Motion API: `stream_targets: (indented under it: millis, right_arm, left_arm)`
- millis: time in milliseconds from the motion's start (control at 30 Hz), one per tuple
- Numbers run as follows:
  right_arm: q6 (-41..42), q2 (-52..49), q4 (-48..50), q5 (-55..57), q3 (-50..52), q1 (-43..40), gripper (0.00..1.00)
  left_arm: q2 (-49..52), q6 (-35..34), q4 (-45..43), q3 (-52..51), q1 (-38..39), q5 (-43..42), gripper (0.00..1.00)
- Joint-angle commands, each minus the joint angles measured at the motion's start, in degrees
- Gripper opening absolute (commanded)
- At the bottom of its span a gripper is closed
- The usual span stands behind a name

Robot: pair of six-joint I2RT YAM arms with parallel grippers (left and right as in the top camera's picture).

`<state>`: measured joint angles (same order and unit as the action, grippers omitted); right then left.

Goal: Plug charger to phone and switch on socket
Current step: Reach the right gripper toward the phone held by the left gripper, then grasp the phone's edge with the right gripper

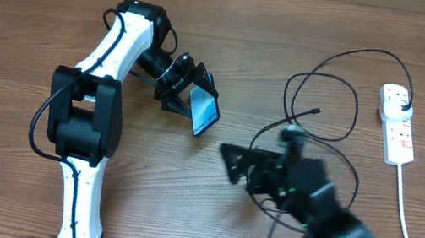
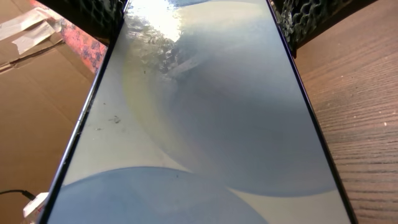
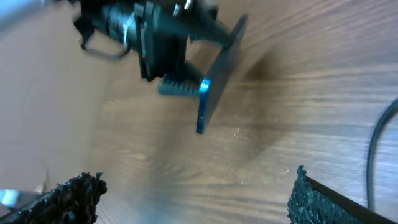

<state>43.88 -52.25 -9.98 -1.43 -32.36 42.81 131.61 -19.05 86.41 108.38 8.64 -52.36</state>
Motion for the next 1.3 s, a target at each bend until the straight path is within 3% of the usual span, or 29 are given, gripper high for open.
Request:
stream_targets:
  millis: [0,233,333,500,767,1267]
  right_arm:
    - [-0.2,-6.1,7.6,20.8,-1.5,7.6,1.0]
    - [2.8,-17.8,22.1,18.5,-1.5,8.9,1.0]
    - [3.4,-21.7,25.9,18.3,-1.5,8.9,0.94]
    - [10.1,-26.1,27.1,18.3,-1.5,8.0,0.89]
    - [10.9,-30.0,32.8,18.3,-1.6,7.8,0.82]
    - [11.2,-38.3,29.1,14.6,-10.7,4.6,0.75]
  left_arm:
    - [0.5,1.3,0.3,1.5,0.3,-2.9,0.61]
    - [0.5,1.3,0.3,1.5,0.3,-3.2,0.61]
    - [0.5,1.3,0.3,1.5,0.3,-3.2,0.61]
    - [0.5,1.4,0.1,1.5,0.3,-3.2,0.6]
    - [0.5,2.4,0.1,1.5,0.3,-3.2,0.6]
    - [0.5,2.4,0.1,1.5,0.3,-3.1,0.59]
